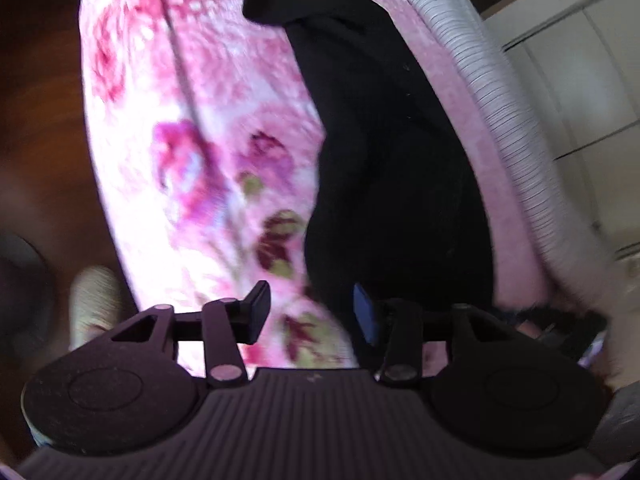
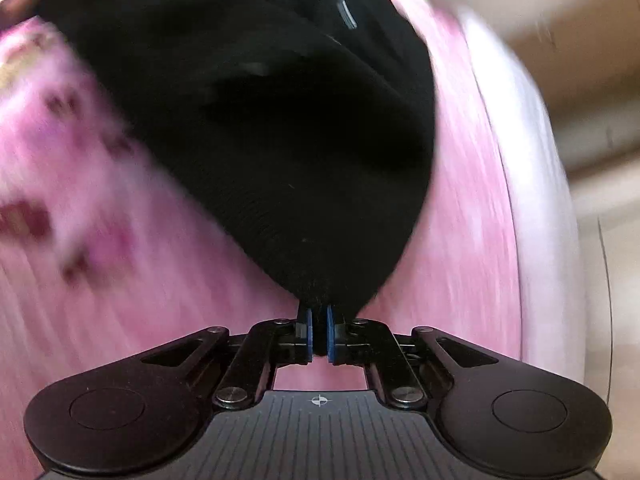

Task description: Fold clothes

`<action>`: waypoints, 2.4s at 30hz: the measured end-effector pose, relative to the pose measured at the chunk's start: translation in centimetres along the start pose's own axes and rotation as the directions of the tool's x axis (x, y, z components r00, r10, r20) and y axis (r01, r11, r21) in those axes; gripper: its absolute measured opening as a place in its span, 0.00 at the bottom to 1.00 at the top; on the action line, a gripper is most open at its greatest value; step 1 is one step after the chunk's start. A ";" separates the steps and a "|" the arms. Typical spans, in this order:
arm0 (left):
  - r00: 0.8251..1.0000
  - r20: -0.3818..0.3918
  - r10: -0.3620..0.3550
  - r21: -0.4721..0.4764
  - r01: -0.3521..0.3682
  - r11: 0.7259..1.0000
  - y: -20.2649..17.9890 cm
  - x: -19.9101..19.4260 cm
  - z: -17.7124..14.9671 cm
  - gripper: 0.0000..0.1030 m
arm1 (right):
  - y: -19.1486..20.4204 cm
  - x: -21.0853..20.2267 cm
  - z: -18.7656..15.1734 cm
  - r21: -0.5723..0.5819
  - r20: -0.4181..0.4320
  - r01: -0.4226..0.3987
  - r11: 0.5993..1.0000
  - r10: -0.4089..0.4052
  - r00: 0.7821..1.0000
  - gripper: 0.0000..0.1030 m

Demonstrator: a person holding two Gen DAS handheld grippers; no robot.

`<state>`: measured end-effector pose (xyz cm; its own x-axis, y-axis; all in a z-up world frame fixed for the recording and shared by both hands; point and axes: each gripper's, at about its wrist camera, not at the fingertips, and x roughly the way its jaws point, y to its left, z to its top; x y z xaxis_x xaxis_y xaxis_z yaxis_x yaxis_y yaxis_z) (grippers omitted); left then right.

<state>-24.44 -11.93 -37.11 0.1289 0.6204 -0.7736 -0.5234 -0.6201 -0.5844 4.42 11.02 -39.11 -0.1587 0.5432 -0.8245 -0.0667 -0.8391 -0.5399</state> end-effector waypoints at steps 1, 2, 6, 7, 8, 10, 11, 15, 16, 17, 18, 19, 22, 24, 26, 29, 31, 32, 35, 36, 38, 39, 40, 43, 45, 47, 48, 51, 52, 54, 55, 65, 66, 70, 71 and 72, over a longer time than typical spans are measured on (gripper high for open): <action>1.000 -0.023 -0.020 -0.021 0.020 1.000 0.0 0.8 -0.1 0.41 | -1.0 0.5 -0.9 0.031 -0.053 -0.081 0.996 0.083 0.995 0.03; 0.998 -0.045 -0.041 -0.043 0.039 0.998 0.0 1.5 -0.1 0.41 | -1.8 1.0 -1.9 0.065 -0.096 -0.155 0.986 0.161 0.982 0.03; 0.985 -0.124 -0.119 -0.163 0.098 0.982 0.0 4.6 -1.7 0.41 | -4.9 1.1 -4.8 0.193 -0.133 -0.283 0.940 0.311 0.941 0.26; 0.982 -0.135 -0.135 -0.201 0.106 0.974 0.1 5.1 -2.3 0.41 | -6.4 1.2 -5.3 0.314 -0.094 -0.305 0.899 0.349 0.932 0.38; 0.979 -0.138 -0.148 -0.246 0.110 0.963 0.2 5.6 -2.9 0.43 | -8.0 1.2 -5.8 0.439 -0.045 -0.328 0.837 0.385 0.922 0.42; 0.976 -0.135 -0.170 -0.322 0.119 0.939 0.5 6.5 -3.9 0.44 | -11.1 2.0 -6.9 0.687 0.116 -0.399 0.608 0.451 0.885 0.49; 0.975 -0.128 -0.179 -0.354 0.124 0.927 0.6 7.0 -4.3 0.44 | -12.0 2.6 -7.4 0.759 0.199 -0.434 0.486 0.462 0.864 0.49; 0.981 -0.075 -0.177 -0.422 0.129 0.897 0.9 8.4 -4.7 0.44 | -14.8 6.3 -8.4 0.855 0.405 -0.497 0.148 0.407 0.819 0.49; 0.981 -0.060 -0.184 -0.438 0.140 0.888 1.0 8.7 -4.8 0.44 | -15.1 7.5 -8.4 0.857 0.420 -0.500 0.122 0.398 0.816 0.49; 0.980 -0.046 -0.191 -0.453 0.150 0.879 1.1 9.0 -4.8 0.44 | -15.4 8.7 -8.2 0.857 0.427 -0.504 0.106 0.403 0.810 0.49; 0.980 -0.037 -0.196 -0.448 0.159 0.880 0.9 9.3 -4.8 0.44 | -15.5 9.9 -7.9 0.854 0.429 -0.512 0.094 0.430 0.794 0.49; 0.979 -0.028 -0.200 -0.442 0.168 0.881 0.7 9.6 -4.7 0.44 | -15.7 11.2 -7.6 0.850 0.430 -0.520 0.083 0.460 0.777 0.49; 0.977 -0.005 -0.213 -0.430 0.190 0.882 0.1 10.4 -4.4 0.44 | -14.9 12.2 -6.9 0.828 0.438 -0.552 0.099 0.500 0.747 0.49; 0.977 -0.007 -0.213 -0.423 0.190 0.886 -0.1 10.8 -4.3 0.32 | -15.1 12.6 -6.6 0.824 0.437 -0.558 0.100 0.515 0.737 0.34; 0.976 -0.017 -0.217 -0.392 0.193 0.899 -0.5 10.7 -3.8 0.08 | -15.2 12.5 -7.1 0.828 0.457 -0.559 0.047 0.522 0.720 0.12; 0.972 -0.023 -0.235 -0.300 0.217 0.929 -1.9 8.9 -2.2 0.07 | -14.7 10.7 -6.2 0.794 0.517 -0.608 -0.010 0.538 0.666 0.10; 0.967 -0.009 -0.256 -0.229 0.247 0.941 -3.3 6.2 -0.1 0.07 | -14.5 9.0 -5.5 0.762 0.578 -0.644 -0.069 0.519 0.629 0.10; 0.963 0.015 -0.269 -0.215 0.265 0.940 -3.8 4.3 1.2 0.07 | -14.5 7.9 -5.1 0.745 0.611 -0.659 -0.105 0.503 0.611 0.10; 0.949 0.109 -0.295 -0.165 0.310 0.936 -5.2 -1.5 5.5 0.07 | -15.2 4.0 -5.0 0.676 0.719 -0.695 -0.245 0.427 0.549 0.09; 0.940 0.146 -0.308 -0.126 0.326 0.937 -6.1 -3.8 7.3 0.07 | -15.5 2.6 -5.0 0.647 0.752 -0.704 -0.292 0.396 0.527 0.09; 0.917 0.216 -0.335 -0.044 0.352 0.935 -7.8 -8.4 11.0 0.07 | -17.2 -0.9 -4.8 0.556 0.829 -0.746 -0.366 0.302 0.470 0.09; 0.903 0.244 -0.354 0.013 0.362 0.932 -9.2 -10.7 12.8 0.07 | -18.2 -2.7 -4.6 0.509 0.861 -0.769 -0.387 0.250 0.443 0.09; 0.887 0.271 -0.373 0.070 0.369 0.927 -10.6 -13.0 14.7 0.07 | -19.4 -4.6 -4.3 0.457 0.890 -0.796 -0.396 0.193 0.414 0.09; 0.833 0.316 -0.455 0.221 0.402 0.889 -15.5 -19.3 19.4 0.07 | -23.9 -10.6 -2.2 0.302 0.950 -0.885 -0.355 0.037 0.309 0.09; 0.792 0.332 -0.512 0.299 0.426 0.854 -19.2 -23.1 22.3 0.07 | -26.8 -14.7 -0.7 0.232 0.969 -0.931 -0.282 -0.021 0.248 0.09; 0.755 0.331 -0.566 0.343 0.463 0.817 -22.4 -26.5 24.1 0.07 | -29.6 -18.9 0.8 0.153 0.982 -0.967 -0.204 -0.079 0.172 0.09; 0.736 0.326 -0.593 0.365 0.480 0.798 -24.2 -28.1 25.0 0.07 | -30.7 -20.8 1.3 0.117 0.984 -0.978 -0.171 -0.110 0.137 0.09; 0.703 0.293 -0.648 0.428 0.510 0.746 -28.0 -32.4 26.4 0.07 | -33.1 -25.8 2.2 0.077 0.979 -0.993 -0.087 -0.180 0.091 0.09; 0.694 0.276 -0.665 0.432 0.528 0.731 -28.8 -33.5 26.7 0.07 | -33.8 -27.4 2.5 0.076 0.976 -0.995 -0.062 -0.199 0.087 0.09; 0.702 0.229 -0.674 0.374 0.576 0.727 -29.6 -34.1 27.9 0.07 | -34.8 -29.7 2.7 0.086 0.967 -0.995 -0.049 -0.236 0.095 0.09; 0.707 0.218 -0.672 0.367 0.579 0.728 -30.1 -33.7 28.6 0.07 | -35.1 -30.2 2.7 0.097 0.961 -0.993 -0.067 -0.252 0.111 0.09; 0.753 -0.039 -0.657 0.284 0.639 0.715 -36.1 -21.8 39.3 0.07 | -37.1 -31.0 2.6 0.327 0.849 -0.932 -0.154 -0.385 0.361 0.09; 0.762 -0.070 -0.643 0.281 0.634 0.720 -36.8 -20.2 40.6 0.07 | -37.6 -30.4 2.8 0.352 0.827 -0.918 -0.182 -0.399 0.396 0.09; 0.730 -0.166 -0.663 0.349 0.673 0.652 -42.4 -16.3 45.1 0.07 | -40.0 -29.7 3.9 0.428 0.729 -0.883 -0.193 -0.503 0.464 0.09; 0.712 -0.190 -0.676 0.379 0.689 0.618 -43.8 -16.4 46.0 0.07 | -40.3 -30.2 4.2 0.437 0.705 -0.881 -0.181 -0.539 0.461 0.09; 0.694 -0.215 -0.687 0.407 0.703 0.582 -45.2 -16.5 46.9 0.07 | -40.2 -30.8 4.5 0.440 0.687 -0.884 -0.161 -0.574 0.446 0.09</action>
<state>-42.34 28.41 13.54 0.6303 0.7533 -0.1876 -0.5573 0.2709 -0.7849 7.59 27.93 8.75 -0.7092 0.7026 0.0583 -0.2820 -0.3586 0.8899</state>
